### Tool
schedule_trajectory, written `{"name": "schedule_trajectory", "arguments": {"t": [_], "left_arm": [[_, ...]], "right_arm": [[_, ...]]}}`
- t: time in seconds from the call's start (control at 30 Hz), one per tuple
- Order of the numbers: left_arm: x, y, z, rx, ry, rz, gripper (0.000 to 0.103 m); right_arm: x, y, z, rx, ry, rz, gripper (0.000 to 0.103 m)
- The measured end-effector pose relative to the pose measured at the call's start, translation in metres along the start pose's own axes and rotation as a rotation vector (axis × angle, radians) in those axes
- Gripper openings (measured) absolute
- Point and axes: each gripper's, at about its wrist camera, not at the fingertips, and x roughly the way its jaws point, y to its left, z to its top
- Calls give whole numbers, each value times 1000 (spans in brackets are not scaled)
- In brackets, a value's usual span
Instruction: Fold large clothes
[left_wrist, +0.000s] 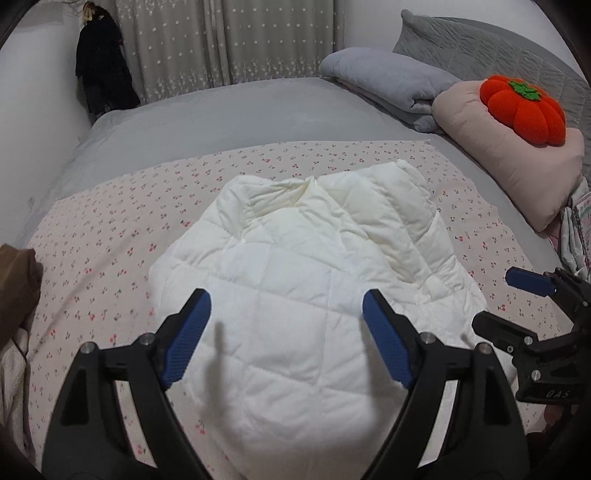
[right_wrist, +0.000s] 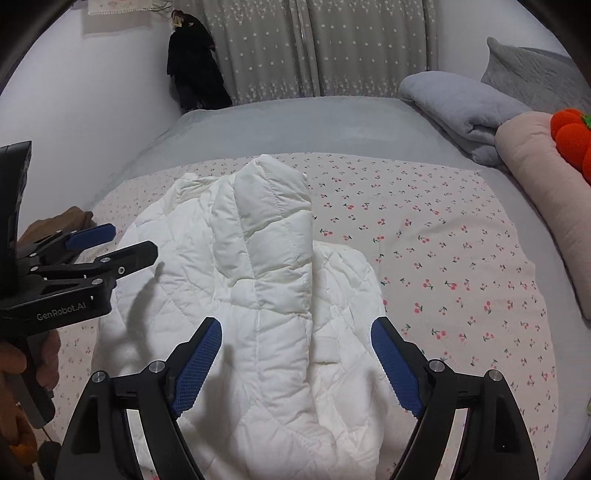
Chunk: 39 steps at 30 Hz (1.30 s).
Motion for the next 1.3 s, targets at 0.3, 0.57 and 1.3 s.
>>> {"name": "schedule_trajectory", "arguments": {"t": [0.3,0.57,1.3], "left_arm": [[-56,4,-47,-93,21,49,99],[-81,10,-91,-197,39,132,101],[-103,-35,-140,-183,62,198,101]], "right_arm": [[-47,4,-25,25,-4,-63,95],[-83,18,-54,7,-21,-142,101],[-93,48,-97,-80,7,-215,101]]}}
